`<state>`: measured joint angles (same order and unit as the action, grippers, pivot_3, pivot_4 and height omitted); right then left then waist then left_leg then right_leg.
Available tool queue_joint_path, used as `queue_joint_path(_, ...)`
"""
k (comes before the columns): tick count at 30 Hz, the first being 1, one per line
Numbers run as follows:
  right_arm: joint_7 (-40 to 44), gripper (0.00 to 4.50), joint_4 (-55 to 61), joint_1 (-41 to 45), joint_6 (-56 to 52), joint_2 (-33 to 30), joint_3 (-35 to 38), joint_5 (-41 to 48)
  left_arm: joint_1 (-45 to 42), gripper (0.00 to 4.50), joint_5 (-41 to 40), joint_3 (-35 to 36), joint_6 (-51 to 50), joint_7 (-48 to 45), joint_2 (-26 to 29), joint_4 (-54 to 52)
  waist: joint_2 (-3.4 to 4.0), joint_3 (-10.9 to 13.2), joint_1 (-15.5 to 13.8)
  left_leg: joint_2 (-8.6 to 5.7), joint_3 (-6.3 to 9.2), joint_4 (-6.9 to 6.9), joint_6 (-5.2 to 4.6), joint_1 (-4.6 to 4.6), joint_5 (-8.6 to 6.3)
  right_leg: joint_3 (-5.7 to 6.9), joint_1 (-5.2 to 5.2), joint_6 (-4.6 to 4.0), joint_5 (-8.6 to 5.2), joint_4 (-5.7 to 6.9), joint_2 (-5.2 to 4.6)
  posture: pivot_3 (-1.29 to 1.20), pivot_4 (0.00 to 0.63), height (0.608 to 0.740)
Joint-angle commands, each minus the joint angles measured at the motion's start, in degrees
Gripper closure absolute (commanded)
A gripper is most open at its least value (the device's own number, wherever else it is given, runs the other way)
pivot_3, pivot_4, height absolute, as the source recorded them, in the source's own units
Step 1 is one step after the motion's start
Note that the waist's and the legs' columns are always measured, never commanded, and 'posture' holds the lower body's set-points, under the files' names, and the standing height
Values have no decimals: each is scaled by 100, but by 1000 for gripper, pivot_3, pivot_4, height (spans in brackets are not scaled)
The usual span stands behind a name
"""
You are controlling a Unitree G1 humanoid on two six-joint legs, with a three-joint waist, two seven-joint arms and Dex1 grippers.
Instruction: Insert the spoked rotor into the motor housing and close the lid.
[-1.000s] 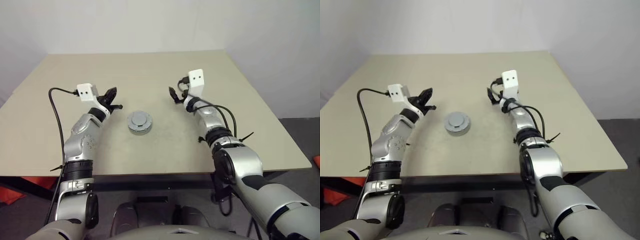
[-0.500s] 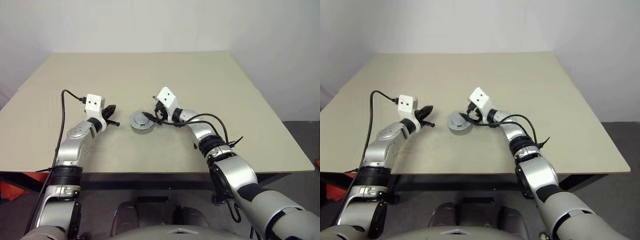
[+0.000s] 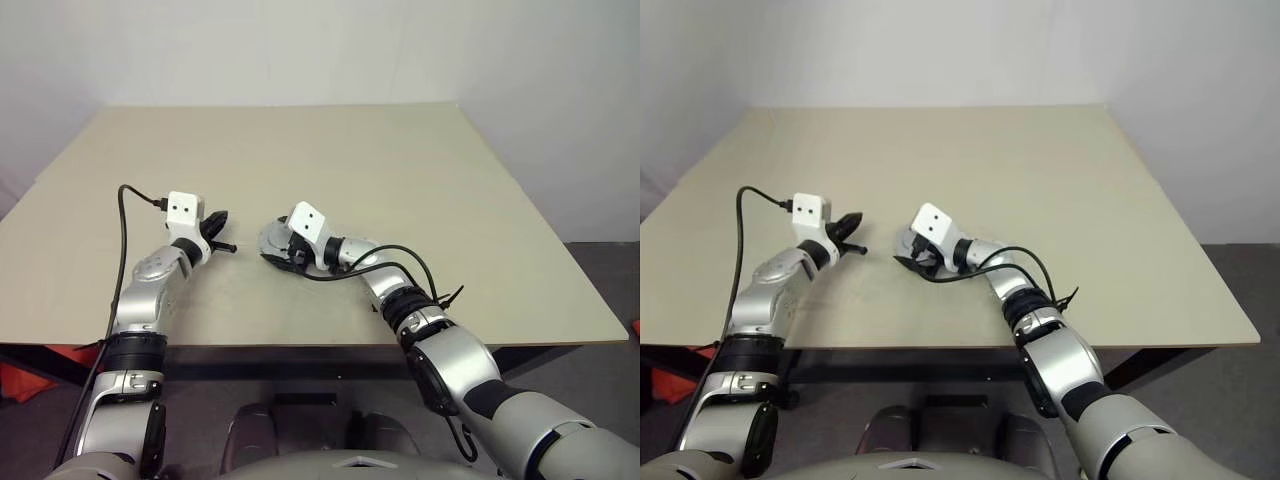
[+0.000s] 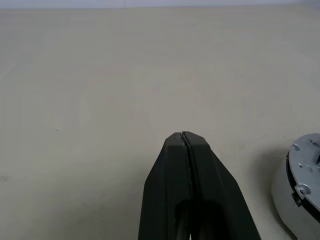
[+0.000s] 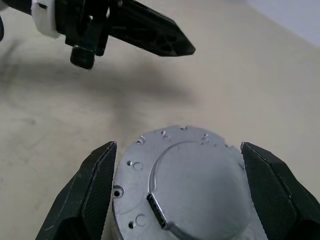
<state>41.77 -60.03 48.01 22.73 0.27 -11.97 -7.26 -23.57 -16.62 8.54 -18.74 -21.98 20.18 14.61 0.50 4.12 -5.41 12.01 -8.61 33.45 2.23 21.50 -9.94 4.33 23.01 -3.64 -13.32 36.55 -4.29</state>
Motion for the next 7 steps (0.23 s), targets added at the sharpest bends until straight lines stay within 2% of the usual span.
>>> queue_joint_path(1, -78, 16, 71, 133, -124, 29, 87, 87, -44, 4500, -62, 97, -6, -32, 25, -316, 0, 0, 0, 0, 0, 0, 1, -2, 0, 0, -1, 0, 0, 1, 0, 0, 0, 740)
queue_joint_path(7, 138, 16, 166, 195, -719, 117, 352, 478, -17, 4500, -37, 35, -36, -89, -13, -375, 0, 0, 0, 0, 0, 0, 1, -4, 1, -1, -3, 0, 0, 2, 0, 0, 0, 740)
